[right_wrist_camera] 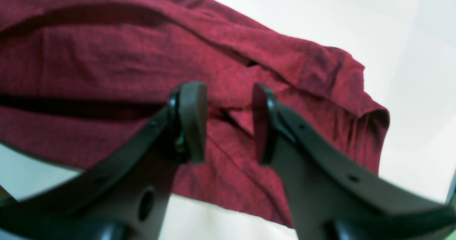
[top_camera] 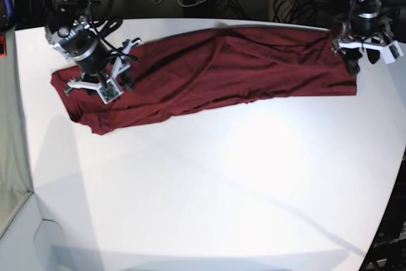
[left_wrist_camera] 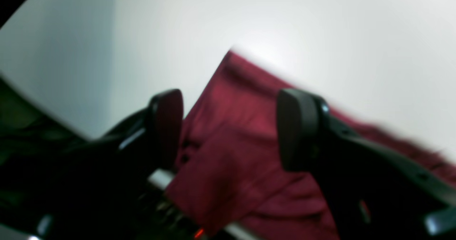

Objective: Layout the t-shirt on the table in an organized manner, then fold the t-shirt properly
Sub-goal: 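Hold the shirt ends with both grippers and straighten the folded strip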

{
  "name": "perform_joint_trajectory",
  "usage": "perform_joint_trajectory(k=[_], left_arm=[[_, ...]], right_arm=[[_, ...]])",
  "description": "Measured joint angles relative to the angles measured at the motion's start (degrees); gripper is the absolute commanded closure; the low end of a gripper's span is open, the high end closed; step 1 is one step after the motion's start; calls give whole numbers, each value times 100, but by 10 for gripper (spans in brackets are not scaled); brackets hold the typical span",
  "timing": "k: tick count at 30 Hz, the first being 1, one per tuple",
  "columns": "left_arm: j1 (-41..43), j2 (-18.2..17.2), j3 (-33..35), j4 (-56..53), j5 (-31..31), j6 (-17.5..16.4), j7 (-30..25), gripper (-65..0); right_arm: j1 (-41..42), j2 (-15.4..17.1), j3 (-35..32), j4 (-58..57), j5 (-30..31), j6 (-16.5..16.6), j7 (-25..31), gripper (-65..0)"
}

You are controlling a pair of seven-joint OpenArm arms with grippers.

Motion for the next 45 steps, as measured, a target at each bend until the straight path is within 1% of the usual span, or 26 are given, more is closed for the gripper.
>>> perform_joint_trajectory(k=[2, 4, 6, 8, 9, 10, 12, 13, 19, 22, 25, 28, 33, 42, 45], left_arm=[[2, -2, -247, 7, -308, -11, -11, -420], [17, -39, -444, -48, -439, 42, -11, -420], [17, -181, -463, -192, -507, 39, 17, -420], [15, -363, -299, -321, -551, 42, 9, -420], [17, -439, -219, -356, -555, 37, 125, -420], [15, -505, -153, -404, -586, 20, 356, -420], [15, -553, -81, -474, -579, 20, 754, -420], [15, -570, -42, -511, -564, 20, 815, -420], [-15, -638, 221, -697, -525, 17, 835, -420], [35, -850, 420, -741, -496, 22, 844, -420], [42, -990, 658, -769, -503, 17, 831, -420], [33, -990, 675, -769, -496, 17, 835, -420], [-15, -1049, 673, -966, -35, 22, 822, -420], [0, -1047, 673, -1010, -46, 20, 833, -417], [31, -1016, 673, -833, -50, 17, 833, -416]], right_arm=[[-2, 0, -2, 0, 2, 2, 0, -227], [0, 0, -2, 0, 2, 0, 2, -227], [-4, -2, -2, 0, 2, 2, 2, -227], [-4, -2, 0, 0, 2, 0, -4, -227], [2, -2, -2, 0, 2, 2, 2, -227], [11, -2, -2, 0, 2, 2, 0, -227], [9, -2, -2, 0, 2, 2, -2, -227], [9, -4, -2, 0, 2, 0, 0, -227], [11, -114, -13, 0, 2, 0, 7, -227], [11, -109, -11, 0, 0, 0, 0, -227], [11, -111, -7, 0, 2, 0, 2, -228], [11, -111, -7, 0, 2, 0, 4, -228], [11, -111, -7, 0, 2, 0, 4, -228], [13, -111, -7, 0, 2, 0, 4, -228], [13, -111, -7, 0, 2, 0, 7, -228]])
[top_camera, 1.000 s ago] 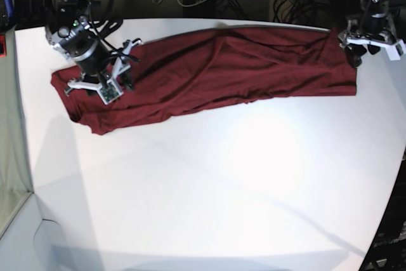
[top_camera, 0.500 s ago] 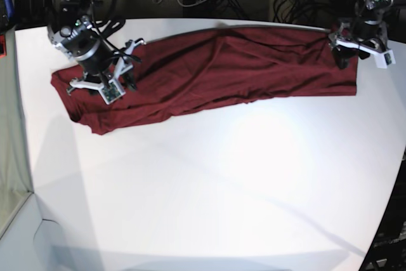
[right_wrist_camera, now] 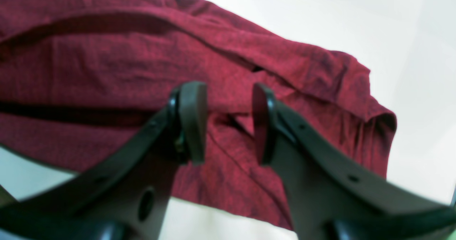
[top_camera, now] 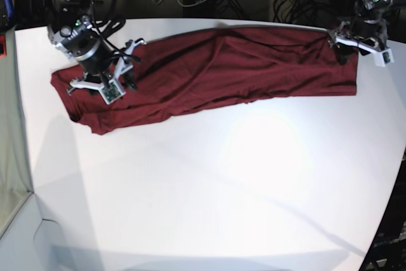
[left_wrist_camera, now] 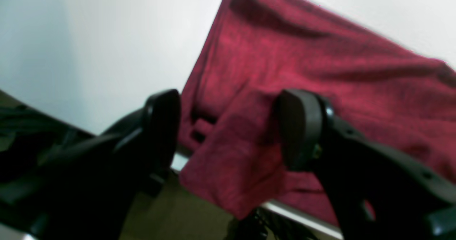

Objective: Layout the t-shirt on the table in an organized manner, then fold the t-shirt properly
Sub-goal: 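Hold the shirt ends with both grippers and straighten the folded strip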

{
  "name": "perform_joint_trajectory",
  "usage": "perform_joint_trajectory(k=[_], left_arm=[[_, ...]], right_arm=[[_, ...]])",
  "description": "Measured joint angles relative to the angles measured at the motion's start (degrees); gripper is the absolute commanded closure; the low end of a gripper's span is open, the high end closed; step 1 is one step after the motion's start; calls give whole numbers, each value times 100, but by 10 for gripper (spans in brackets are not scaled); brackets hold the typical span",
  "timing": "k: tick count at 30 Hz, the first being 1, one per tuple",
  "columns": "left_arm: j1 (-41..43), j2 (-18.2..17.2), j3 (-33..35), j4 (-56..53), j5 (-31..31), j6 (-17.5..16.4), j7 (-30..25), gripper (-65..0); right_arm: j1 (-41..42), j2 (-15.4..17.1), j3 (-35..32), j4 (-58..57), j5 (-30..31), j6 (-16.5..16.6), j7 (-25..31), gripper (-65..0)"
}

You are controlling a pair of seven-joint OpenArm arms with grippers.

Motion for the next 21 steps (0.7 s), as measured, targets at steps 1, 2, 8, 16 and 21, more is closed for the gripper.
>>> perform_joint_trajectory(k=[1, 2, 8, 16, 21], left_arm=[[0, 0, 0, 37, -7, 0, -2, -416], [-2, 0, 0, 42, -17, 0, -11, -415], [15, 131, 219, 42, 48, -2, 4, -208], [109, 116, 415, 66, 9, 0, -39, -146], [170, 122, 407, 72, 4, 0, -22, -144]], right_arm=[[0, 0, 0, 0, 0, 0, -2, -228], [0, 0, 0, 0, 0, 0, -2, -228], [2, -2, 0, 0, 0, 0, -2, -228], [15, 13, 0, 0, 0, 0, 0, -228], [33, 13, 0, 0, -2, 0, -4, -228]])
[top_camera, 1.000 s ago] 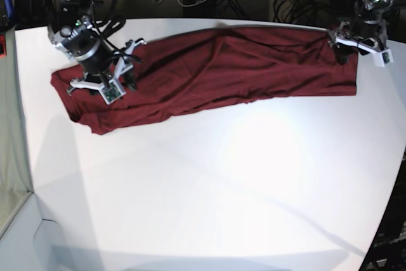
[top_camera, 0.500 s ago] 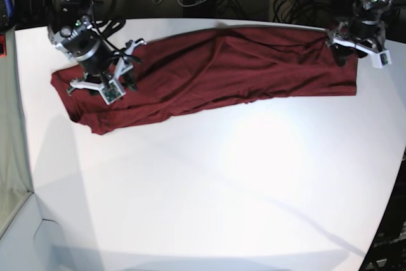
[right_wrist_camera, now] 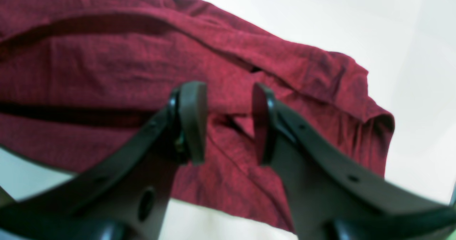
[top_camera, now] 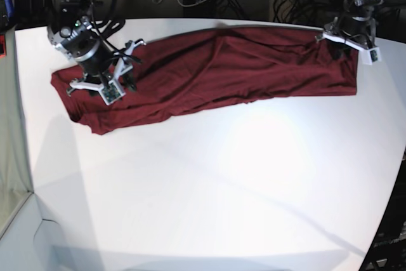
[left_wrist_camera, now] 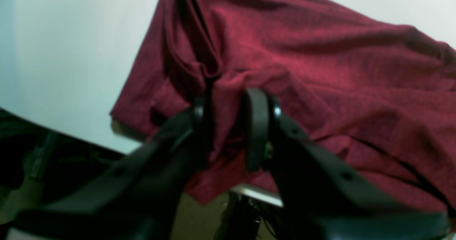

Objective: Layout the t-shirt on the table in an organized manner, then fold the t-shirt properly
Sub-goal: 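Hold the shirt ends with both grippers and straighten the folded strip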

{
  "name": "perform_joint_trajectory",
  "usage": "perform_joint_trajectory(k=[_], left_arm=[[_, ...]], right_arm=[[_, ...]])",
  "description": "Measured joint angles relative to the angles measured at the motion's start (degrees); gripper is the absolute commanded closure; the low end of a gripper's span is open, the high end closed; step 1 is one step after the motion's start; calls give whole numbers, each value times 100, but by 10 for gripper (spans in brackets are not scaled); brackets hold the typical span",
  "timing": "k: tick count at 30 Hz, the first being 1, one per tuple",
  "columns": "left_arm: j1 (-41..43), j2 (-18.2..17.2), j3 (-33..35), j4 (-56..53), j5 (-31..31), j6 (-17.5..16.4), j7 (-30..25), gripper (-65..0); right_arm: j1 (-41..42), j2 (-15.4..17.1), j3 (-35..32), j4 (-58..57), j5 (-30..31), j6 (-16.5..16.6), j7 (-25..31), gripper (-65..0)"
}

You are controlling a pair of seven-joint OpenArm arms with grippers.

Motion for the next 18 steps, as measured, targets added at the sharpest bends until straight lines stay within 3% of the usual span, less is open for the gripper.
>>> perform_joint_trajectory(k=[18], left_arm=[[208, -7, -33, 81, -22, 2, 4, -148]], right_arm=[[90, 0, 0, 0, 2, 0, -2, -228]])
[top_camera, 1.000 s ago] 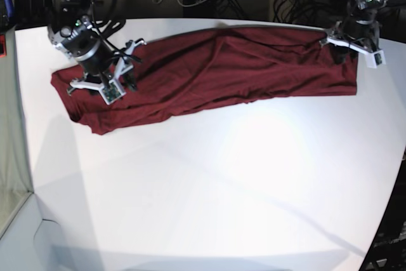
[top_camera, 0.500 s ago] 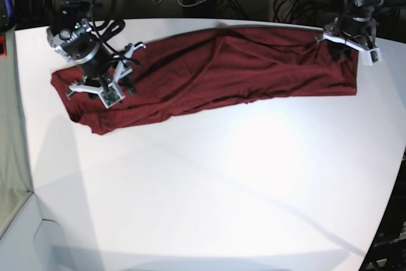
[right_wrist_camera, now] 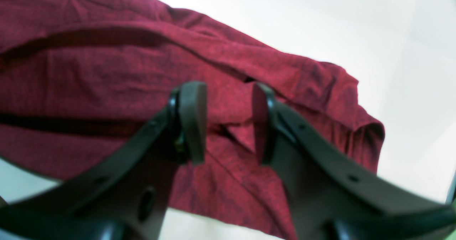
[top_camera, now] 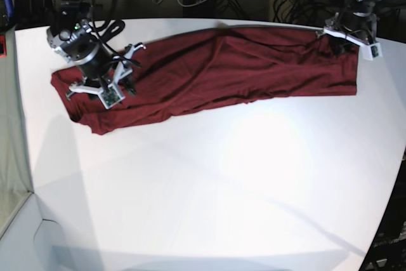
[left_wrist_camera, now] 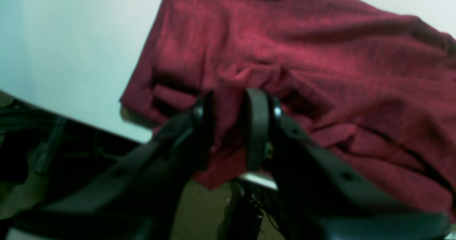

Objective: Layout the t-shirt on the table in an organized manner, then fold the t-shirt properly
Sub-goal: 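Hold the shirt ends with both grippers and straighten the folded strip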

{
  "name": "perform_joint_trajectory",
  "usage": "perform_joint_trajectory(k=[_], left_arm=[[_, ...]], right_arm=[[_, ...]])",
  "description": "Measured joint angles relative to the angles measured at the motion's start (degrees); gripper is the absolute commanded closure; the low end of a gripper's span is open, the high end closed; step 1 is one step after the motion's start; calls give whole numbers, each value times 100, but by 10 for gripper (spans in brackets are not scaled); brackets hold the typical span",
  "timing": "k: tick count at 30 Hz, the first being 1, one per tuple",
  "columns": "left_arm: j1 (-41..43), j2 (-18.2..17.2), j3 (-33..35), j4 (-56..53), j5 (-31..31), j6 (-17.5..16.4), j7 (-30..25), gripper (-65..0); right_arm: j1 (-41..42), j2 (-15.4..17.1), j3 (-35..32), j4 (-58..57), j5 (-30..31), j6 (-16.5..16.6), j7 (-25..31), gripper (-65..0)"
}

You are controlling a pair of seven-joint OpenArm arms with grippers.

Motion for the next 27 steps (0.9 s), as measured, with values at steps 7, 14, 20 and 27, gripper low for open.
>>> perform_joint_trajectory(k=[7, 14, 20, 27], left_arm=[[22, 0, 0, -2, 22, 0, -7, -117], [-201, 140, -22, 415, 42, 20, 4, 0], [-533, 146, -313, 398, 72, 20, 66, -3], [-704, 83, -678, -120, 83, 39, 46, -5]], right_arm=[[-2, 0, 0, 0, -2, 0, 0, -228], [0, 7, 0, 0, 0, 0, 4, -228], [0, 4, 4, 0, 0, 0, 2, -228], [2, 7, 7, 0, 0, 0, 4, -228]])
